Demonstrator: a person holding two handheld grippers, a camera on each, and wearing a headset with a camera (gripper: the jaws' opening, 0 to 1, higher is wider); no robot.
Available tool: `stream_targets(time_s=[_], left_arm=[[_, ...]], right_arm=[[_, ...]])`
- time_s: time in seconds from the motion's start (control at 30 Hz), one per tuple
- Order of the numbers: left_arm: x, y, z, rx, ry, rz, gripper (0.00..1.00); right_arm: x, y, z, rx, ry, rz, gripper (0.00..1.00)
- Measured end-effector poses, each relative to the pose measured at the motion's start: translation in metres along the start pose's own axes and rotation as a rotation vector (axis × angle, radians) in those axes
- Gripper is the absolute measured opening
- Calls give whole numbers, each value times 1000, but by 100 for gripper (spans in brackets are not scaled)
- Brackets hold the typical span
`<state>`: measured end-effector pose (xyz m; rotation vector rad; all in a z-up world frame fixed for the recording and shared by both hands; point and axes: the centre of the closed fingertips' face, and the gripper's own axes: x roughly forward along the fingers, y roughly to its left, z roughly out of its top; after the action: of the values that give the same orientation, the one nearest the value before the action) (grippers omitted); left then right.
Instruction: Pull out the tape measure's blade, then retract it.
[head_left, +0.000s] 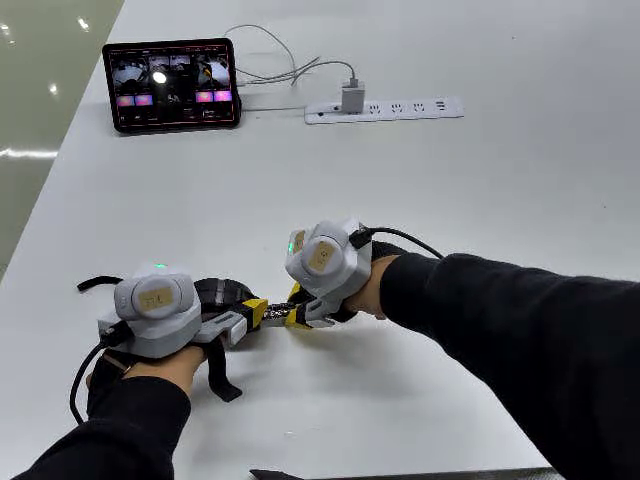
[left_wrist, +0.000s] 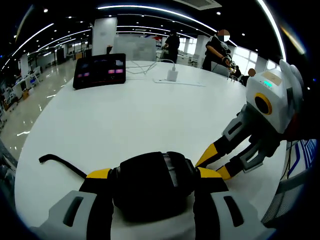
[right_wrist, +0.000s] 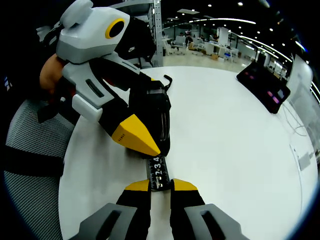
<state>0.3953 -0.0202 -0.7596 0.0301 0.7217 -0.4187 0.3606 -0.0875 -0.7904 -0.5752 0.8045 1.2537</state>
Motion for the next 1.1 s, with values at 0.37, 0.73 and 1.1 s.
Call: stream_targets(time_s=[0.37, 0.73, 1.1], left_arm=[[0, 0, 1, -3, -10, -4, 60], [-3, -2, 2, -32, -18, -15, 59], [-6, -3, 1, -32, -44, -16, 59]], right_arm=[[3, 0, 3, 8, -11, -10, 10], [6, 0, 8, 16, -32, -9, 10], [7, 1, 9, 1, -32, 3, 10]])
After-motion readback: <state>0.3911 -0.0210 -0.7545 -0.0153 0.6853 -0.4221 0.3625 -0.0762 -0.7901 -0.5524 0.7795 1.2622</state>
